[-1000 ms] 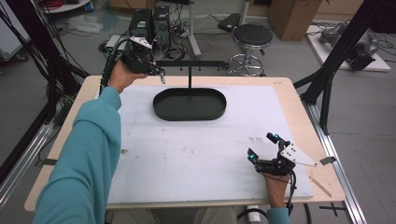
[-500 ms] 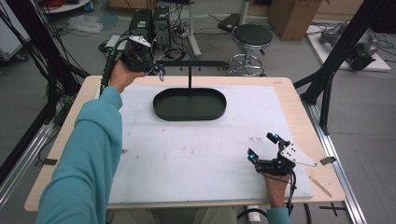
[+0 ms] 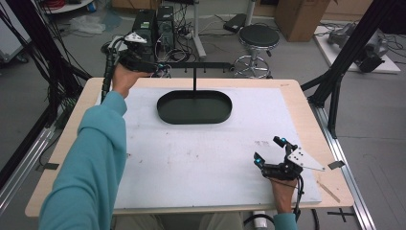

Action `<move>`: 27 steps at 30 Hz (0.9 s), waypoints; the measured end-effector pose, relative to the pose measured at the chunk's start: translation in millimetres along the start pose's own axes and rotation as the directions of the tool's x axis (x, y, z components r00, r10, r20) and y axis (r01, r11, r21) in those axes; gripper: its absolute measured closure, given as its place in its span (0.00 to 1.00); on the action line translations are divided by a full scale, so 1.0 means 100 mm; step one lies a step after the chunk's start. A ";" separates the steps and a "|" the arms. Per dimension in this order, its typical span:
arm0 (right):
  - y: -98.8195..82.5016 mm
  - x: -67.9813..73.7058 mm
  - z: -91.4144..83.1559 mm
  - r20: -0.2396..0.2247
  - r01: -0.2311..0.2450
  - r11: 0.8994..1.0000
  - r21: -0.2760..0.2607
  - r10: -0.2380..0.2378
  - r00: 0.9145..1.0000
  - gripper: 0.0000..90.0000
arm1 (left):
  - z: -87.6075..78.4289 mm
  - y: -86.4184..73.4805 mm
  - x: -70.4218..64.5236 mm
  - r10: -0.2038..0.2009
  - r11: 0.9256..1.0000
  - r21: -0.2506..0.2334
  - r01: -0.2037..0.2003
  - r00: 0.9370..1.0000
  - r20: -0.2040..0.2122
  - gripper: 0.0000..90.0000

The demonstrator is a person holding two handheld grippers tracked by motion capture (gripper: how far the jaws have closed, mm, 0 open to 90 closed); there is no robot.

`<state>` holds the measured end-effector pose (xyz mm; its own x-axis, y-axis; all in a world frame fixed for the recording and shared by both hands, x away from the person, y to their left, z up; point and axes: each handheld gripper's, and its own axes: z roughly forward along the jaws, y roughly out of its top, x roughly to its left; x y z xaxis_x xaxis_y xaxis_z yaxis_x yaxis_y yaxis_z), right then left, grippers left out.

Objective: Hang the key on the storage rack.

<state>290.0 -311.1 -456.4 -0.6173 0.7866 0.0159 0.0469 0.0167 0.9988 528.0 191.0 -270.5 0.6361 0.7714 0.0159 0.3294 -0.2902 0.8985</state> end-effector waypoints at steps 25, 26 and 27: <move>0.00 0.01 0.00 0.003 0.010 1.000 -0.008 -0.010 1.000 0.01 | -1.54 -1.85 -0.84 0.059 0.933 -0.359 0.008 0.983 0.176 0.02; 0.00 0.01 0.00 0.003 0.011 1.000 -0.007 -0.011 1.000 0.01 | -1.55 -1.92 -0.85 0.056 0.931 -0.365 0.010 0.984 0.169 0.02; 0.00 0.01 -0.01 0.003 0.011 1.000 -0.008 -0.011 1.000 0.01 | -1.55 -1.99 -0.86 0.047 0.930 -0.368 0.016 0.986 0.163 0.02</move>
<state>289.2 -311.1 -456.6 -0.6156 0.7881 0.0050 0.0341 0.0203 0.9992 299.5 270.2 -382.1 0.7560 0.6545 -0.0130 0.0599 -0.0493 0.9970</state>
